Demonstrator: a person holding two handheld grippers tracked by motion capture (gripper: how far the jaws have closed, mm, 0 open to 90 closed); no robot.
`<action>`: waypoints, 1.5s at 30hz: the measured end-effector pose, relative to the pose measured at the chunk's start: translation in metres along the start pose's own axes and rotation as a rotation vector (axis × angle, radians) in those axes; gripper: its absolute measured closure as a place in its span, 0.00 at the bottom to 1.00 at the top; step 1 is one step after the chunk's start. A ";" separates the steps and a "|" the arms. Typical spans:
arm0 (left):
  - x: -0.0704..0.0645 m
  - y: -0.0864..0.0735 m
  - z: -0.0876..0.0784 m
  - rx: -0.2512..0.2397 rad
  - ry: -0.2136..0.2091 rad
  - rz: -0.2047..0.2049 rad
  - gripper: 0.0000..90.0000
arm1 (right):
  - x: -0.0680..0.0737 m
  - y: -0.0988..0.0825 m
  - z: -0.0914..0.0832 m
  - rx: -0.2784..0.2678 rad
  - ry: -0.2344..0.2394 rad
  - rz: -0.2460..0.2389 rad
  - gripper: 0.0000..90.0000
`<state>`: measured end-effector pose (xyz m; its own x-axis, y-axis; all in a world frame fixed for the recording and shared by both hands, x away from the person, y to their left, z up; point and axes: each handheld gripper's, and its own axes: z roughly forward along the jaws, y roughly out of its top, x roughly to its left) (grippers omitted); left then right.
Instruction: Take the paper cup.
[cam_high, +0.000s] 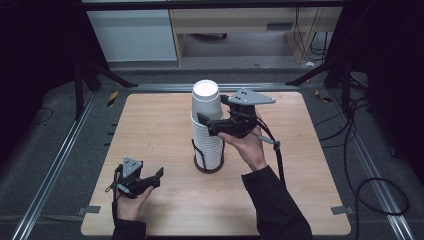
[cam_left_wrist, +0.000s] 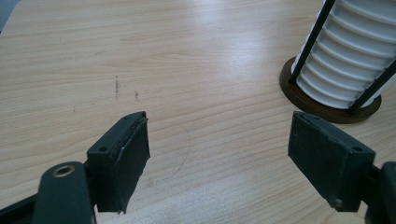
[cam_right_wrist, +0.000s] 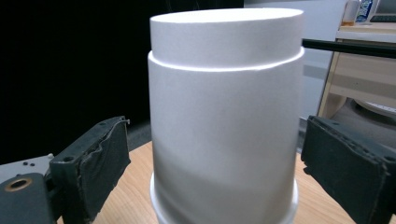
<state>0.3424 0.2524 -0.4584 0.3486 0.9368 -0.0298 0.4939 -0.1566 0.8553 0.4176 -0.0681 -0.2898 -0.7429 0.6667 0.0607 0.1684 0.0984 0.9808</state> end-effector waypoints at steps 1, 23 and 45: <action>0.000 0.000 0.000 0.000 0.002 0.000 0.22 | 0.000 0.000 0.003 0.004 -0.001 0.002 0.09; 0.000 -0.001 0.002 0.005 -0.005 -0.002 0.22 | -0.002 -0.011 0.032 0.024 -0.035 0.019 0.12; 0.001 -0.002 0.002 0.006 -0.008 -0.007 0.22 | 0.003 0.004 0.021 -0.039 -0.041 -0.013 0.16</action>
<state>0.3432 0.2528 -0.4617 0.3514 0.9354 -0.0396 0.5010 -0.1522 0.8519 0.4301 -0.0501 -0.2901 -0.7174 0.6955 0.0412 0.1329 0.0786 0.9880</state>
